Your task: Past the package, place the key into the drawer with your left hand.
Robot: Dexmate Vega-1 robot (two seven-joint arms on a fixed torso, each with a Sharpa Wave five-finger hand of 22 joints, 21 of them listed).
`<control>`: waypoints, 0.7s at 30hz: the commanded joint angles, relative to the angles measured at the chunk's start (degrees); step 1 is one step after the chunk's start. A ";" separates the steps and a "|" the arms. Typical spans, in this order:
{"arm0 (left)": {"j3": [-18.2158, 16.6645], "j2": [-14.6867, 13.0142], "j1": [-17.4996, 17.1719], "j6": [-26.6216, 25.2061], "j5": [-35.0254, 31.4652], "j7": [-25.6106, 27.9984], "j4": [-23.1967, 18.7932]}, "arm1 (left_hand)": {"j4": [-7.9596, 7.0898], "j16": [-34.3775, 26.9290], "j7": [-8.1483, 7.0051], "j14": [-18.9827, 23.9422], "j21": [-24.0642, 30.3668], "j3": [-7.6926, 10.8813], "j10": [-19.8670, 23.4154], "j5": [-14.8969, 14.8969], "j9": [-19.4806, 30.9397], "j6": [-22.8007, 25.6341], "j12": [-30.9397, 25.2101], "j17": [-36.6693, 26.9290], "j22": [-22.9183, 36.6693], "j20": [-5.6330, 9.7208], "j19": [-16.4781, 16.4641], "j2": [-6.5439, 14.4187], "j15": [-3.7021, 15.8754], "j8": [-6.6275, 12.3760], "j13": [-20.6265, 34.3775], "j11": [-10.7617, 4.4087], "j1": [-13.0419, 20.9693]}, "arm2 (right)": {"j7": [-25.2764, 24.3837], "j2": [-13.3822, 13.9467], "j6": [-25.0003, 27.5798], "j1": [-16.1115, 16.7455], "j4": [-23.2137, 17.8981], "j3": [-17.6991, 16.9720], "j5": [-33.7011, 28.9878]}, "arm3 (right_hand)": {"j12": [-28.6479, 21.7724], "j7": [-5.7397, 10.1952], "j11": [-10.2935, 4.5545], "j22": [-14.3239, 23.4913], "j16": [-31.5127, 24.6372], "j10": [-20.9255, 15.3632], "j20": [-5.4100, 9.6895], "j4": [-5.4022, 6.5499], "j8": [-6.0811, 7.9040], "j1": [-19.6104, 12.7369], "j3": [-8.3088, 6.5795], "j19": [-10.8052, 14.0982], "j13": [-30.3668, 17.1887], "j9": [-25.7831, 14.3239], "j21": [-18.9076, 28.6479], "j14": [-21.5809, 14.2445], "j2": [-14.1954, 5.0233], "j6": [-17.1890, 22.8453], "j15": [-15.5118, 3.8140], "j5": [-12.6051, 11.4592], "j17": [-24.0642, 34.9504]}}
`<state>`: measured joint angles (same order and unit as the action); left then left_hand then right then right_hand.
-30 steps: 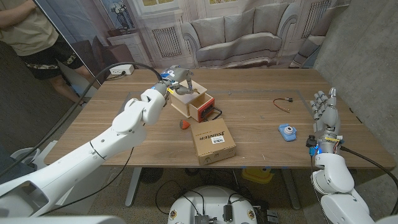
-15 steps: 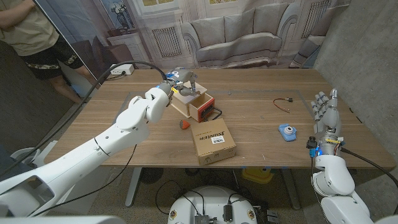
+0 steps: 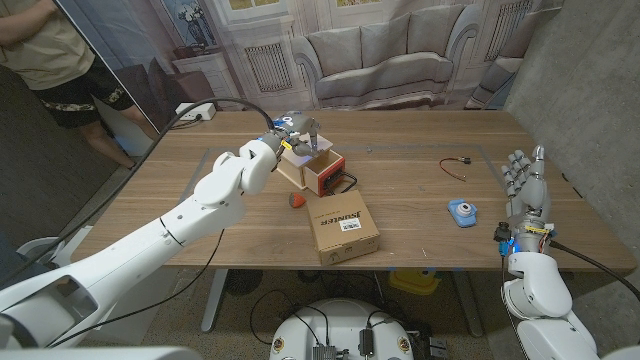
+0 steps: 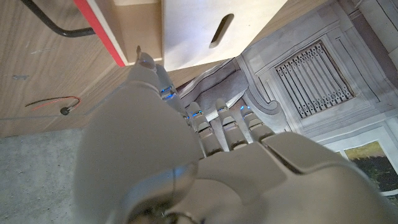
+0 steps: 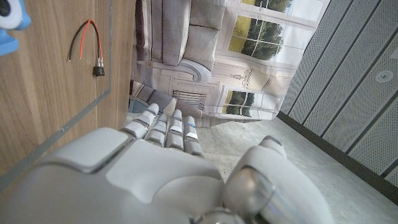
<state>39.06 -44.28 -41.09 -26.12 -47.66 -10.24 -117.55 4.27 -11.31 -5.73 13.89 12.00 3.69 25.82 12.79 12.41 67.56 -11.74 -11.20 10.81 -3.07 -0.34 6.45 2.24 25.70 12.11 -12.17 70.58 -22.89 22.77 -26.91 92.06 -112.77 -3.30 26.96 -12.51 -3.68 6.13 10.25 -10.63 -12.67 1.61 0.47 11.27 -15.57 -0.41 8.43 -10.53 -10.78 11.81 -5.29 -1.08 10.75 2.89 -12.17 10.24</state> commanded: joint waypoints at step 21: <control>2.19 1.14 2.69 1.42 1.52 -0.24 4.58 | 0.02 -0.05 0.59 -0.29 -0.05 0.31 -0.81 0.10 -0.70 -0.15 0.10 -0.09 0.07 -0.32 0.55 -0.06 5.02 0.00 0.03 0.02 0.37 | -0.60 -0.62 0.22 -0.18 0.97 0.65 -0.06 | -0.12 0.30 0.13 0.28 -0.09 -0.27 -0.11 0.04 0.03 -0.12 0.63 0.53 -0.33 -0.14 -0.22 -0.25 -0.51 0.34 0.11 -0.29 0.28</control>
<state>40.87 -43.19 -38.87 -24.79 -46.51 -10.57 -113.51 4.27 -11.31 -5.52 13.90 12.00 3.69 25.18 12.69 11.68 67.35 -11.74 -11.20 10.80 -3.38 -0.04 6.44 2.24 25.69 11.98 -11.98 70.58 -23.42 22.32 -26.36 92.00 -112.44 -2.96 26.75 -12.51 -3.68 6.13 10.25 -10.63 -12.67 1.61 0.47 11.27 -15.57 0.07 8.43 -10.53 -10.78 11.81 -5.28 -1.08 10.75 2.87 -12.17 10.24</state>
